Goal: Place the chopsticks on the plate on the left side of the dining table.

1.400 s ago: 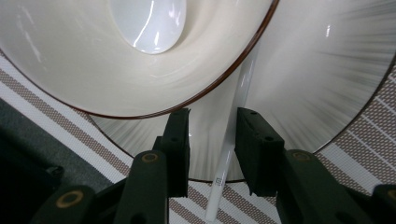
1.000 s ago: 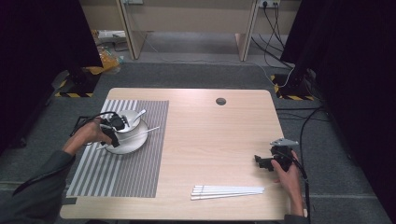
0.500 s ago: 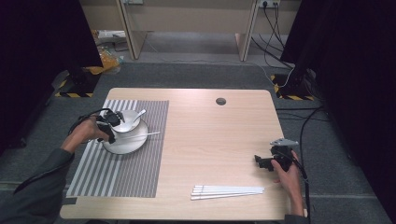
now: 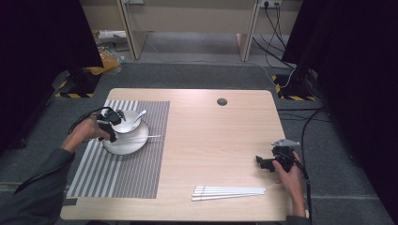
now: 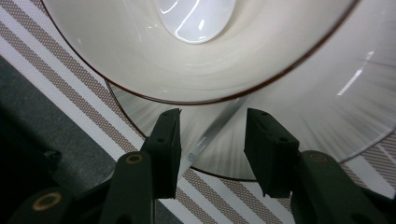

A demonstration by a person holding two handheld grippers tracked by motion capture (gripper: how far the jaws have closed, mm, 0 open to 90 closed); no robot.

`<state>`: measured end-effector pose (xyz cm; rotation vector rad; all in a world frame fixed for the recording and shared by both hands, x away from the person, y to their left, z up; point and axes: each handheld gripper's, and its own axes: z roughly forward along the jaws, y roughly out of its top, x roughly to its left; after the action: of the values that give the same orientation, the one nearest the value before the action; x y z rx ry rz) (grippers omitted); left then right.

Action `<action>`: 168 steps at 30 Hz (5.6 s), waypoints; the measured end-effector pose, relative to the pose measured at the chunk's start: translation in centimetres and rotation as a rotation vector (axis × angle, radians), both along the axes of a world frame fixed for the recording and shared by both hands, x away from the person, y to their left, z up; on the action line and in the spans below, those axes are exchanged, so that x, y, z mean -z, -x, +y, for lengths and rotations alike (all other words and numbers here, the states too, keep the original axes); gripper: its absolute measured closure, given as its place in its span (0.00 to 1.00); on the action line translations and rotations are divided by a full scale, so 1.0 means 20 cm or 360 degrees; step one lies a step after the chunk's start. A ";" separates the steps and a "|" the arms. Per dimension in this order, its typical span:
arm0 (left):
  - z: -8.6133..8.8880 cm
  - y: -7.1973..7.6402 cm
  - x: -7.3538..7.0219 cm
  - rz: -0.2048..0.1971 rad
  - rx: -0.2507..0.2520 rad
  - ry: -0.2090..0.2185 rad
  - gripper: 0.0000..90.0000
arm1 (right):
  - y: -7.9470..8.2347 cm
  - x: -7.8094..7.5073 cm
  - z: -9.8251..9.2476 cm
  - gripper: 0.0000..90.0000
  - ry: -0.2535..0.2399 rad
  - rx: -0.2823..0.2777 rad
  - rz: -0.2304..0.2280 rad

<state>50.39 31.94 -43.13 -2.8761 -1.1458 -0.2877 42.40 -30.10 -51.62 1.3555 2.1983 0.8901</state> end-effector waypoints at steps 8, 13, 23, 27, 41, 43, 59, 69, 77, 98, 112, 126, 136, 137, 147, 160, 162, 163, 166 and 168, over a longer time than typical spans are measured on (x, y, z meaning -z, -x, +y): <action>-0.05 0.13 -0.06 -0.0019 0.0097 0.0140 0.61 | 0.00 0.00 0.00 0.00 0.0000 0.0000 0.0000; -0.12 0.20 -0.05 0.0000 0.0189 0.0234 0.61 | 0.00 0.00 0.00 0.00 0.0001 -0.0001 -0.0002; -0.31 0.29 -0.03 0.0000 0.0334 0.0330 0.56 | 0.00 0.00 0.00 0.00 0.0001 -0.0001 -0.0001; -0.37 0.31 -0.02 0.0001 0.0379 0.0365 0.55 | 0.00 0.00 0.00 0.00 0.0003 -0.0002 0.0001; -0.68 0.35 -0.02 0.0008 0.0600 0.0464 0.52 | 0.00 0.00 0.00 0.00 0.0001 -0.0001 0.0000; -0.72 0.35 -0.01 0.0007 0.0624 0.0467 0.50 | 0.00 0.00 0.00 0.00 0.0002 -0.0001 0.0002; -1.05 0.39 0.01 0.0037 0.0832 0.0476 0.48 | 0.00 0.00 0.00 0.00 0.0002 -0.0001 0.0001; -1.26 0.48 0.05 0.0087 0.0999 0.0458 0.48 | 0.00 0.00 0.00 0.00 0.0001 0.0000 -0.0001; -1.40 0.52 0.09 0.0132 0.1090 0.0450 0.50 | 0.00 0.00 0.00 0.00 0.0001 -0.0001 -0.0001; -1.53 0.58 0.18 0.0213 0.1208 0.0398 0.56 | 0.00 0.00 0.00 0.00 0.0001 -0.0001 -0.0001; -1.57 0.57 0.21 0.0249 0.1271 0.0354 0.90 | 0.00 0.00 0.00 0.00 0.0001 -0.0001 -0.0001; -1.41 0.51 0.20 0.0245 0.1212 0.0264 0.92 | 0.00 0.00 0.00 0.00 0.0001 -0.0001 -0.0001; -1.24 0.47 0.21 0.0251 0.1137 0.0224 0.92 | 0.00 0.00 0.00 0.00 0.0001 -0.0001 -0.0001; -1.23 0.46 0.21 0.0246 0.1120 0.0233 0.92 | 0.00 0.00 0.00 0.00 0.0000 -0.0001 0.0000; -1.11 0.44 0.21 0.0247 0.1068 0.0205 0.92 | 0.00 0.00 0.00 0.00 0.0001 -0.0001 -0.0001; -1.06 0.43 0.18 0.0190 0.1044 0.0176 0.83 | 0.00 0.00 0.00 0.00 0.0000 -0.0001 0.0000; -1.09 0.43 0.17 0.0171 0.1049 0.0189 0.82 | 0.00 0.00 0.00 0.00 0.0001 0.0000 -0.0001; -1.11 0.43 0.17 0.0174 0.1058 0.0190 0.82 | 0.00 0.00 0.00 0.00 0.0001 -0.0001 -0.0001; -1.16 0.44 0.16 0.0160 0.1063 0.0208 0.81 | 0.00 0.00 0.00 0.00 0.0001 -0.0001 0.0000; -1.20 0.44 0.15 0.0159 0.1073 0.0215 0.82 | 0.00 0.00 0.00 0.00 0.0001 -0.0001 0.0000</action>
<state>41.61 7.98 -46.22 -3.2545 -0.1508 -0.0740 42.40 -30.10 -51.62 1.3545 2.1987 0.8899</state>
